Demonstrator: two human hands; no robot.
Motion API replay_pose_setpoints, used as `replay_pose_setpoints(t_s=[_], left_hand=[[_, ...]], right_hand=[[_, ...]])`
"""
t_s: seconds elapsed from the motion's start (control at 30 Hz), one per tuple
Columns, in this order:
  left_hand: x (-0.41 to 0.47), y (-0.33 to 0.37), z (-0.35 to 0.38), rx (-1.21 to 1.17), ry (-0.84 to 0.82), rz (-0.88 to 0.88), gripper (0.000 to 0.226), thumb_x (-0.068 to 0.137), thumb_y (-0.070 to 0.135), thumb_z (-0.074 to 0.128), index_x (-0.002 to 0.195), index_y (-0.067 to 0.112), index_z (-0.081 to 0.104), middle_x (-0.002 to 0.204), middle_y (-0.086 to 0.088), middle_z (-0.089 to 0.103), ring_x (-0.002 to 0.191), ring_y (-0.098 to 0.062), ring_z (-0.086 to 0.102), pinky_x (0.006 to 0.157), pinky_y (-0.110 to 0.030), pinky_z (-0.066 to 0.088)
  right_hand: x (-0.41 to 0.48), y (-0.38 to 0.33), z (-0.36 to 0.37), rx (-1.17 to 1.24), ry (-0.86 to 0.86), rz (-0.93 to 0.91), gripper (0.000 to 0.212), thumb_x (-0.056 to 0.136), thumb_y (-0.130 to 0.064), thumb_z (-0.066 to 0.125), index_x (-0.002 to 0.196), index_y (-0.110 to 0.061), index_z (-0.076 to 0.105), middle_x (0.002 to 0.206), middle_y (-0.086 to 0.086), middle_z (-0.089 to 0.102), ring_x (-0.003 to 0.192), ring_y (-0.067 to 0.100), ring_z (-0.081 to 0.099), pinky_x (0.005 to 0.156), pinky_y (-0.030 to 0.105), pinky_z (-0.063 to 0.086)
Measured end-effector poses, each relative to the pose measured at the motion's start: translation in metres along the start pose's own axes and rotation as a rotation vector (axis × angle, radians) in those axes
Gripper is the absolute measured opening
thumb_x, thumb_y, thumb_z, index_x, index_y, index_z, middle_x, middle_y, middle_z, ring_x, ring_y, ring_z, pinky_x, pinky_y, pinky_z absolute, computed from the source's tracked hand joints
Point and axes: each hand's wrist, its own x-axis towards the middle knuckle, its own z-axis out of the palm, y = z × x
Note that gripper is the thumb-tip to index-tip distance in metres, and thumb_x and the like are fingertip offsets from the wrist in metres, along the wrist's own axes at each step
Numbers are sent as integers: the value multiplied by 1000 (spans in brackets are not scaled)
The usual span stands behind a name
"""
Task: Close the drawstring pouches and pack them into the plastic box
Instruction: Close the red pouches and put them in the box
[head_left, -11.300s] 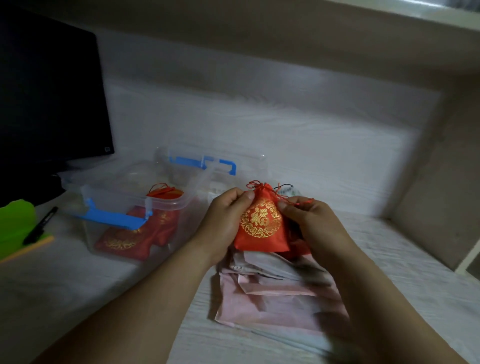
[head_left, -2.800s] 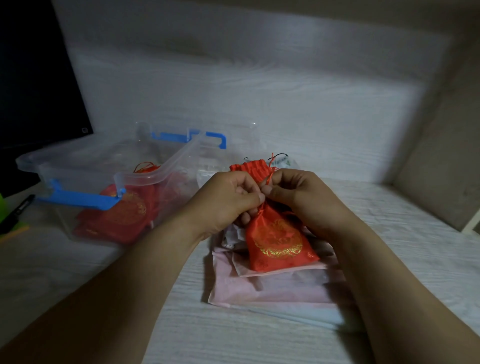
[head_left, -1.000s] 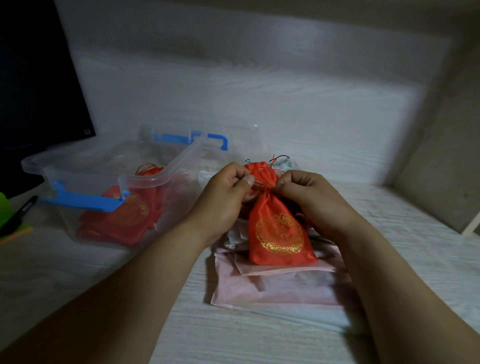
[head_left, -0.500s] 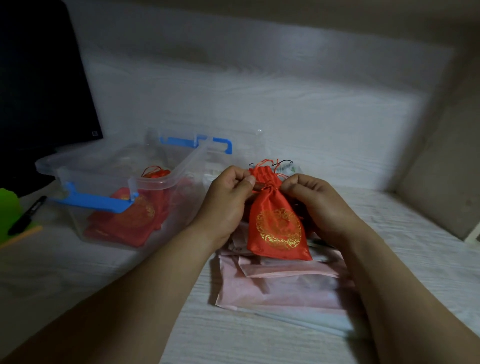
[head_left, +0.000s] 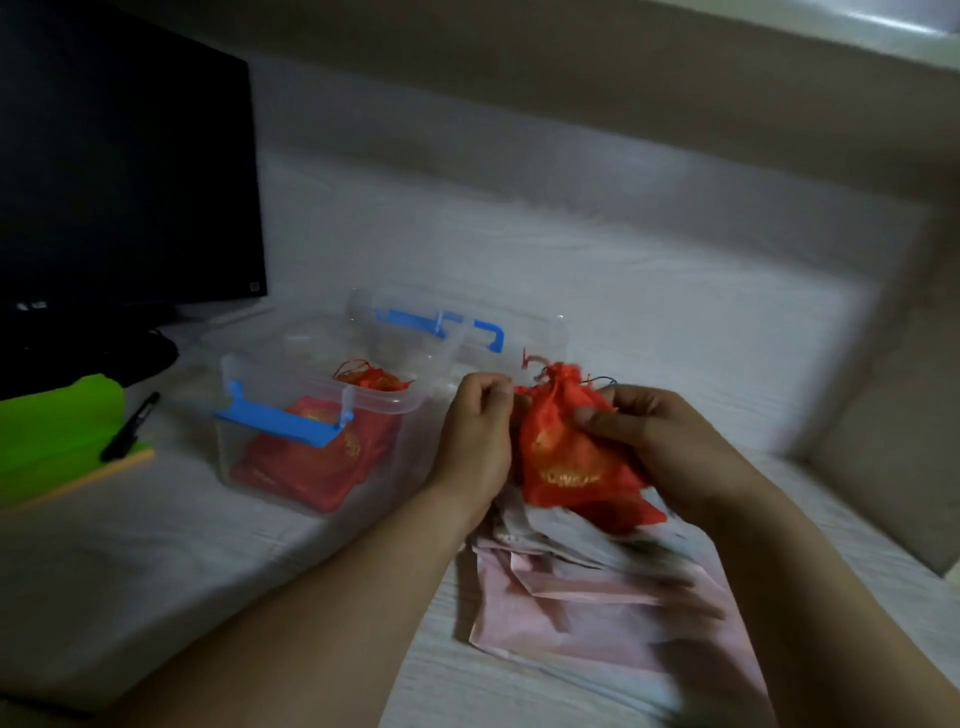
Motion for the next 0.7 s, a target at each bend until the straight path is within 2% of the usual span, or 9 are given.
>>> replay_pose_setpoints(t_s=[0.03, 0.1, 0.2, 0.3, 0.37, 0.47, 0.57, 0.63, 0.7], left_hand=[[9, -16, 0, 22, -18, -2, 18, 95, 45, 58, 101, 30, 65, 100, -8, 75, 98, -31, 72, 89, -59, 58], [14, -29, -4, 88, -51, -4, 22, 93, 50, 56, 101, 31, 62, 96, -9, 75, 93, -35, 73, 85, -63, 58], [-3, -6, -6, 151, -88, -21, 20, 89, 51, 49, 95, 33, 56, 87, -3, 69, 78, -27, 66, 78, -46, 57], [-11, 4, -7, 276, -109, 58, 25, 97, 47, 46, 101, 23, 54, 94, -6, 67, 85, -29, 65, 81, -46, 56], [-13, 9, -9, 254, -115, 28, 34, 91, 53, 43, 101, 22, 53, 94, -9, 69, 87, -31, 67, 83, -53, 57], [-15, 12, -10, 259, -104, 23, 26, 93, 41, 44, 103, 20, 57, 86, -8, 70, 84, -28, 68, 82, -50, 56], [-13, 10, -10, 300, -91, 70, 18, 103, 32, 44, 98, 18, 54, 79, -2, 65, 78, -21, 64, 73, -38, 52], [-9, 8, -8, 317, -75, 51, 14, 107, 28, 45, 102, 20, 55, 86, 0, 65, 82, -22, 65, 79, -43, 57], [-7, 5, -6, 320, -63, 31, 16, 106, 28, 46, 109, 19, 59, 95, -3, 69, 89, -28, 69, 84, -50, 60]], right_hand=[[3, -9, 3, 92, 37, -15, 8, 91, -12, 71, 89, -5, 74, 88, 24, 75, 73, 29, 70, 75, 36, 56], [12, -33, 16, 252, 63, -28, 12, 95, -9, 65, 85, -5, 69, 74, 14, 72, 59, 19, 66, 58, 26, 56], [31, -69, 41, 272, 82, -43, 24, 98, -13, 63, 75, -14, 58, 54, 0, 54, 45, 10, 50, 41, 18, 38], [54, -96, 73, 199, 57, -41, 16, 97, -20, 66, 83, -16, 60, 55, -1, 58, 47, 9, 56, 42, 20, 38], [66, -105, 94, 190, 41, -21, 8, 97, -21, 67, 92, -15, 63, 60, -1, 63, 48, 7, 61, 43, 19, 42], [78, -106, 114, 149, -5, 9, 11, 96, -22, 69, 98, -12, 67, 66, 2, 66, 53, 12, 62, 43, 18, 44], [77, -93, 115, -129, 112, 3, 25, 97, -29, 70, 98, -4, 70, 79, 10, 70, 60, 17, 59, 48, 19, 45], [73, -82, 107, -216, 229, -24, 31, 97, -31, 69, 104, 0, 71, 94, 13, 73, 66, 16, 60, 52, 22, 46], [70, -71, 98, -183, 251, -12, 28, 97, -30, 69, 106, -3, 71, 97, 11, 74, 67, 14, 60, 53, 22, 44]])
